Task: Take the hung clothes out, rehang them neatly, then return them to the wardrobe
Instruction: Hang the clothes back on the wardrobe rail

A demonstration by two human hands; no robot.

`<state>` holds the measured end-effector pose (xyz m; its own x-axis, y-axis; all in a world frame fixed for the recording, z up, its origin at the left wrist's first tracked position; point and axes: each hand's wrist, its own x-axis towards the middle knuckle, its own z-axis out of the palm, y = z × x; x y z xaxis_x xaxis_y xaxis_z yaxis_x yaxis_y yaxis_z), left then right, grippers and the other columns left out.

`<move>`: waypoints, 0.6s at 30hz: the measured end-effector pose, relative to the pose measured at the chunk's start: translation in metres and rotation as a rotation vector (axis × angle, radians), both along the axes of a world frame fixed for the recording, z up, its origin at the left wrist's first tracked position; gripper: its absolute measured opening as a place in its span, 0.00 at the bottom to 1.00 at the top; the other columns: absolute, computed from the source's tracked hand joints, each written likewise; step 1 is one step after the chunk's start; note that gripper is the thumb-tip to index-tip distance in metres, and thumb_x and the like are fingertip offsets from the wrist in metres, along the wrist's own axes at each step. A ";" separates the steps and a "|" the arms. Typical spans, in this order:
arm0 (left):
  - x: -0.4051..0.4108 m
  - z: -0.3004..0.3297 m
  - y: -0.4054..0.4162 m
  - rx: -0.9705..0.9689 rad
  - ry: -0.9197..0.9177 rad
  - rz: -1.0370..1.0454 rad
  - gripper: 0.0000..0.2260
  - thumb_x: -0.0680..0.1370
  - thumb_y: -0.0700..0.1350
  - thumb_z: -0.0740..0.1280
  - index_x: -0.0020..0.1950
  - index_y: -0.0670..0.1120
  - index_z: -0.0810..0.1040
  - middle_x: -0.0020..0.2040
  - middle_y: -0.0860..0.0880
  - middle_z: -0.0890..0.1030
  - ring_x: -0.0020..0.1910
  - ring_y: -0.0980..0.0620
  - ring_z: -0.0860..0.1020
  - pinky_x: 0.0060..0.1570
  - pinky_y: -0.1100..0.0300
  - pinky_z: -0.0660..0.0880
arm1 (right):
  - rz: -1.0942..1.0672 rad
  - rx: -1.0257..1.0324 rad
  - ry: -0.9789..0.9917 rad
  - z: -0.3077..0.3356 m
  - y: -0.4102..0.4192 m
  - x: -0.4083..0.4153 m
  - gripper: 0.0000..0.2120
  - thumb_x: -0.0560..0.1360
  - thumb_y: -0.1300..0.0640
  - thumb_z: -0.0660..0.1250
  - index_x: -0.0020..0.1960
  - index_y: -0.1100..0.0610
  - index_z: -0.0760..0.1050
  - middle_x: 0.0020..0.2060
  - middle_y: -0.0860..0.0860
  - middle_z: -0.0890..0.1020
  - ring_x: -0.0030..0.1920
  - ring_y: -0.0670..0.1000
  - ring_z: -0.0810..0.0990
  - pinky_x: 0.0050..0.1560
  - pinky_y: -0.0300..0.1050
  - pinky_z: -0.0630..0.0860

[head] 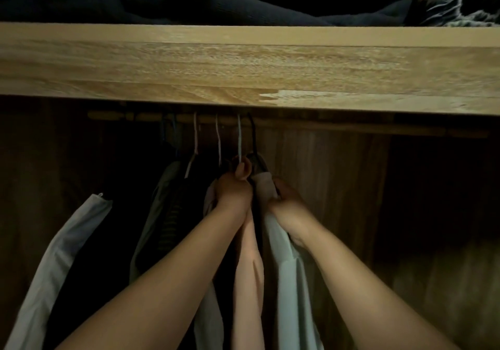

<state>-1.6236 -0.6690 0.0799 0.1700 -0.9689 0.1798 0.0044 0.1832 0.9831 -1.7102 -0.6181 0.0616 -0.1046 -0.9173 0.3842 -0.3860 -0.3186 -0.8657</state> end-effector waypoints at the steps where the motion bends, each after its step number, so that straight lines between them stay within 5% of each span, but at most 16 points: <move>1: 0.000 -0.002 0.002 -0.003 0.030 -0.014 0.15 0.82 0.44 0.57 0.62 0.36 0.72 0.60 0.38 0.76 0.62 0.42 0.73 0.62 0.58 0.68 | 0.013 0.008 0.028 -0.001 0.000 0.001 0.19 0.80 0.59 0.56 0.70 0.52 0.66 0.61 0.52 0.74 0.55 0.46 0.73 0.52 0.35 0.68; 4: -0.001 -0.005 0.013 -0.047 -0.007 -0.018 0.13 0.82 0.42 0.56 0.62 0.36 0.73 0.58 0.38 0.76 0.60 0.43 0.74 0.63 0.55 0.68 | 0.101 0.017 0.145 -0.002 0.005 0.000 0.20 0.78 0.63 0.58 0.69 0.52 0.66 0.56 0.50 0.76 0.47 0.40 0.73 0.37 0.23 0.67; 7: 0.003 -0.013 0.032 -0.113 -0.106 0.005 0.11 0.79 0.37 0.59 0.60 0.39 0.74 0.55 0.40 0.77 0.58 0.45 0.75 0.60 0.57 0.69 | 0.191 0.021 0.173 -0.006 0.015 0.002 0.18 0.78 0.63 0.58 0.67 0.54 0.68 0.51 0.46 0.75 0.46 0.38 0.73 0.34 0.18 0.65; 10: 0.013 -0.020 0.061 -0.116 -0.112 -0.082 0.14 0.77 0.35 0.61 0.61 0.44 0.74 0.56 0.42 0.78 0.56 0.43 0.77 0.60 0.52 0.72 | 0.176 0.018 0.156 -0.010 0.031 0.000 0.17 0.79 0.59 0.58 0.67 0.53 0.67 0.51 0.45 0.75 0.52 0.44 0.73 0.37 0.25 0.68; 13: 0.024 -0.029 0.089 -0.098 -0.077 -0.156 0.18 0.78 0.39 0.60 0.69 0.47 0.70 0.59 0.43 0.77 0.57 0.45 0.77 0.61 0.47 0.72 | 0.157 0.007 0.144 -0.019 0.049 -0.005 0.22 0.79 0.51 0.59 0.72 0.49 0.61 0.60 0.44 0.72 0.54 0.40 0.72 0.46 0.26 0.67; 18: 0.032 -0.051 0.138 -0.145 -0.223 -0.071 0.22 0.79 0.46 0.61 0.73 0.50 0.63 0.67 0.49 0.71 0.64 0.50 0.72 0.65 0.48 0.70 | 0.081 0.089 0.229 -0.051 0.081 -0.016 0.27 0.78 0.44 0.59 0.74 0.48 0.57 0.70 0.50 0.67 0.67 0.49 0.67 0.56 0.38 0.63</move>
<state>-1.5915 -0.5312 0.0288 0.0427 -0.9383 0.3431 -0.1916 0.3294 0.9245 -1.7260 -0.5372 0.0107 0.0508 -0.9503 0.3070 -0.5513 -0.2830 -0.7849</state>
